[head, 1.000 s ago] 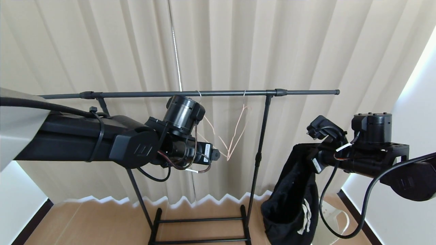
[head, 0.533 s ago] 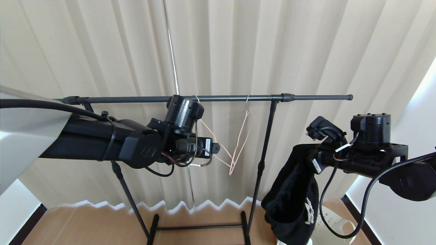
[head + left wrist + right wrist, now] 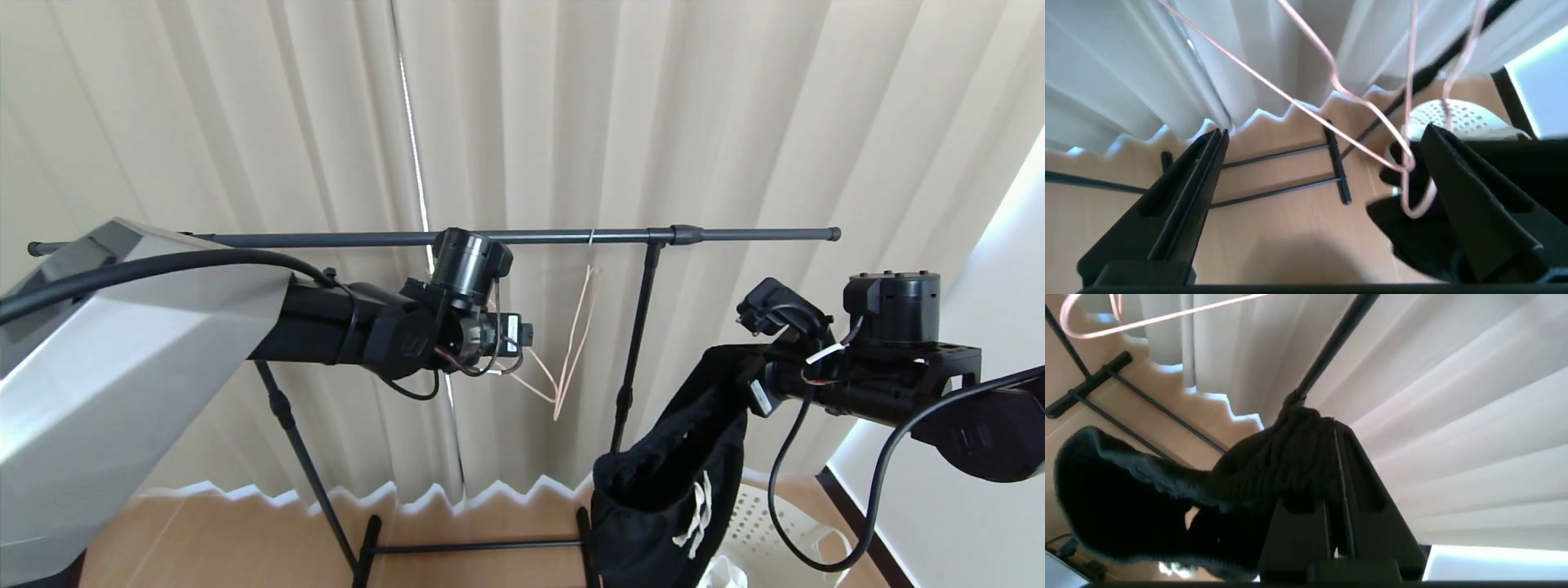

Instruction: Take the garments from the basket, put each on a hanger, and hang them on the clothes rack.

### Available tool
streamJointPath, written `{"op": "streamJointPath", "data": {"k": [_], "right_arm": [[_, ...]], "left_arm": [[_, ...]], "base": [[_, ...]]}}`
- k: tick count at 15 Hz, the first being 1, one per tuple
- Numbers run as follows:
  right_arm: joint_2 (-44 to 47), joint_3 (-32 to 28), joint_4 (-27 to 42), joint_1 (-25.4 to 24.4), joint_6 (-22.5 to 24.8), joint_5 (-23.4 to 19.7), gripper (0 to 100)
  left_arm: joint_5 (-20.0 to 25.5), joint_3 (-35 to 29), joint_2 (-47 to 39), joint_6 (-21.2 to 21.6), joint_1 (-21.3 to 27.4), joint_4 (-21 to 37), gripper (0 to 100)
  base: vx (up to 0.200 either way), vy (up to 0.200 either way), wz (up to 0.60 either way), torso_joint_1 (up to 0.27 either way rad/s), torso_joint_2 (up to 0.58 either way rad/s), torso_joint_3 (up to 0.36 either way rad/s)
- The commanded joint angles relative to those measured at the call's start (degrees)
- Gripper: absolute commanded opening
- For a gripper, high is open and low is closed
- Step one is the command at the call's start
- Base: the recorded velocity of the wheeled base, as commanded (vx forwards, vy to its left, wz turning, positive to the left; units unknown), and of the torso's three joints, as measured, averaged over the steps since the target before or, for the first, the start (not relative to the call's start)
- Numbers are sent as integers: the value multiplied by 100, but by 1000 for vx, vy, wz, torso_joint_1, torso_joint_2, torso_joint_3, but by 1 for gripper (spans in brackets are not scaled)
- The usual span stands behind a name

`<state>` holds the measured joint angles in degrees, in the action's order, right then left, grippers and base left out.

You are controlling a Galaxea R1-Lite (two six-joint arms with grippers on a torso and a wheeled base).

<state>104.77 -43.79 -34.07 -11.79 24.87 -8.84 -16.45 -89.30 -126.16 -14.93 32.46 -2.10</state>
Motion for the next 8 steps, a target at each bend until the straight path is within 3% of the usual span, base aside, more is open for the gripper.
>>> {"op": "streamJointPath", "data": {"k": [1, 8], "right_arm": [[0, 11, -3, -8, 0, -4, 0], [9, 19, -3, -8, 18, -4, 0]], "left_arm": [[-87, -352, -427, -18, -12, -19, 100], [-500, -1143, -1148, -45, -109, 25, 100]], "base": [[0, 0, 0, 0, 0, 0], [0, 0, 0, 0, 0, 0]]}}
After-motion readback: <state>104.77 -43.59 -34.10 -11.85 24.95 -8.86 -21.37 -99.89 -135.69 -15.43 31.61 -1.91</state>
